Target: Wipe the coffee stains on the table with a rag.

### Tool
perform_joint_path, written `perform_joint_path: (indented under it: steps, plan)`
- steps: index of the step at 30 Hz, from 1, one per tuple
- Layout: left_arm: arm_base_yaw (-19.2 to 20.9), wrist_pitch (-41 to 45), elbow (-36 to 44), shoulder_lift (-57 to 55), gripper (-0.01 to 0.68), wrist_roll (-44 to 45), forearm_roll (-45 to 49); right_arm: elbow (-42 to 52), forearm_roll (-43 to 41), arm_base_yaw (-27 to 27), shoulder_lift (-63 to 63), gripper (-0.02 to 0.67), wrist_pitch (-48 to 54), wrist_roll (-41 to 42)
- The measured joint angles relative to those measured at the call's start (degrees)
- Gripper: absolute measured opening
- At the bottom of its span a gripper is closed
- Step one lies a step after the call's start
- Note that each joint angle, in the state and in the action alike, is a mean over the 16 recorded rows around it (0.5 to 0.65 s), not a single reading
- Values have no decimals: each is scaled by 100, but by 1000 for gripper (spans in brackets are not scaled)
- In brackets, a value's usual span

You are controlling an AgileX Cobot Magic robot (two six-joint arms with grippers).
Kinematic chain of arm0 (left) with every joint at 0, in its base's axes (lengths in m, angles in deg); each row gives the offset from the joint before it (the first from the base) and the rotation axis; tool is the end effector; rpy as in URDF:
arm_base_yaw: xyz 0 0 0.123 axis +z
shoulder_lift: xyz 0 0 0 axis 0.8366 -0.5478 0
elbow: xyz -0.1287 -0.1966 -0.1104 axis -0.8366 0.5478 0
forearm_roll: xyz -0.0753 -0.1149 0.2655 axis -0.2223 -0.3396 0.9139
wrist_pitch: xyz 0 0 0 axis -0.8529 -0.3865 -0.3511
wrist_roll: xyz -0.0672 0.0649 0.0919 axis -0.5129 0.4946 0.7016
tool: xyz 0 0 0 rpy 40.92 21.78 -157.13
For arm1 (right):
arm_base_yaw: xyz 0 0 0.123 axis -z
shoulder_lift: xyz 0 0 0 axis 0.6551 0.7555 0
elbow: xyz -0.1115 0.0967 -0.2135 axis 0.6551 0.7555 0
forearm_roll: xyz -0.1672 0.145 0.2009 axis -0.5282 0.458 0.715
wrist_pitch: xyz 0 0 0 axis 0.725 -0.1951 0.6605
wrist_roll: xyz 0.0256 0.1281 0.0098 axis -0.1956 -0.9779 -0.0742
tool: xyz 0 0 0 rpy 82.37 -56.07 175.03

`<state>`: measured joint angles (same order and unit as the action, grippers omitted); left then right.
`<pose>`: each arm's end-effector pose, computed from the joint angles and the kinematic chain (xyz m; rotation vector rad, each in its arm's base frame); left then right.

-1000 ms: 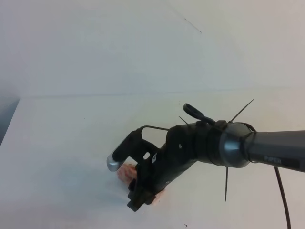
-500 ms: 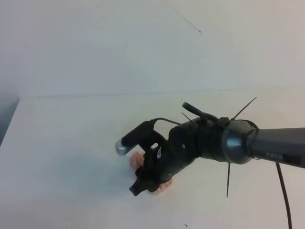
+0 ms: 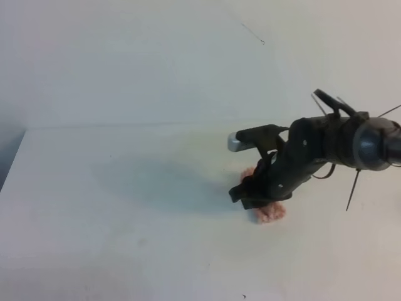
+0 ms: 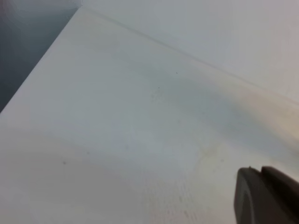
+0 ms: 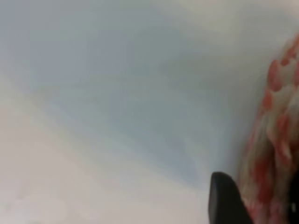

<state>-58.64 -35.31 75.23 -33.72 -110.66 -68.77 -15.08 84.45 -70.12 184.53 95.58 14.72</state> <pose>0.1659 -0.0119 0.1747 -0.4248 1.7796 -0.4506 0.4087 0.2455 0.0508 -0.6043 2.6435 0.3362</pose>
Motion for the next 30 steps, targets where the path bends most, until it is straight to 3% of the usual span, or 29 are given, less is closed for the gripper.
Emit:
perform_joint_path:
  steps: [12,25,30]
  plan:
    - [0,0,0,0,-1,0,0,874,210,740,-972,292,-175,530]
    - [0,0,0,0,-1,0,0,1204,711,810,-2501,287,221,1693]
    - [0,0,0,0,-1,0,0,1215,663,810,-3034,246,639,1865]
